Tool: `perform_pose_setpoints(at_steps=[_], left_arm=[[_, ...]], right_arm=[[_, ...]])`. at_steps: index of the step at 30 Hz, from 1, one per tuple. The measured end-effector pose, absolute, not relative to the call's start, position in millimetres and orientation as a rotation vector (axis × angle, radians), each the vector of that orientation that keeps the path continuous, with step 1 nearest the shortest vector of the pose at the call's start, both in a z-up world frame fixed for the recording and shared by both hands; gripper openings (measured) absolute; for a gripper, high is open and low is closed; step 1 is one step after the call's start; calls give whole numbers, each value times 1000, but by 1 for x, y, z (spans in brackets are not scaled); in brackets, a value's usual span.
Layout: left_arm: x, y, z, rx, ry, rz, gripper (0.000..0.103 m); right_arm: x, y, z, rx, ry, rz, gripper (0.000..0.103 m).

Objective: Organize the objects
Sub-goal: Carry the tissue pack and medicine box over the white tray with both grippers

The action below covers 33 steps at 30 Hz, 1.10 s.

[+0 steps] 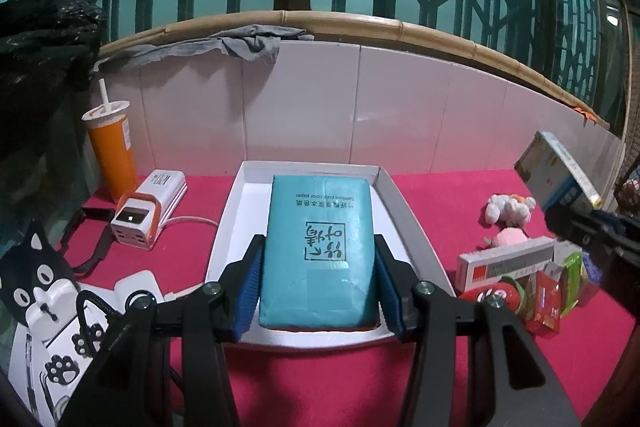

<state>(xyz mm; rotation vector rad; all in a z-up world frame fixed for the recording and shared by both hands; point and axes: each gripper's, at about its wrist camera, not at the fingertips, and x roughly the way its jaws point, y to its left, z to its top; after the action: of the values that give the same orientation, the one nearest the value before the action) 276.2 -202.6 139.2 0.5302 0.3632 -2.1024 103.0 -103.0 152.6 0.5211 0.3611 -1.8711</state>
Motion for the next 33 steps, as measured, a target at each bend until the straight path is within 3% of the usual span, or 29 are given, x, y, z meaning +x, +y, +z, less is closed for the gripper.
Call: perform_pose_setpoints(at_steps=[33], left_arm=[[254,-263,141,566,378,-2006,50]], right_arm=[[110,-176,142,561,445,-1846,27]])
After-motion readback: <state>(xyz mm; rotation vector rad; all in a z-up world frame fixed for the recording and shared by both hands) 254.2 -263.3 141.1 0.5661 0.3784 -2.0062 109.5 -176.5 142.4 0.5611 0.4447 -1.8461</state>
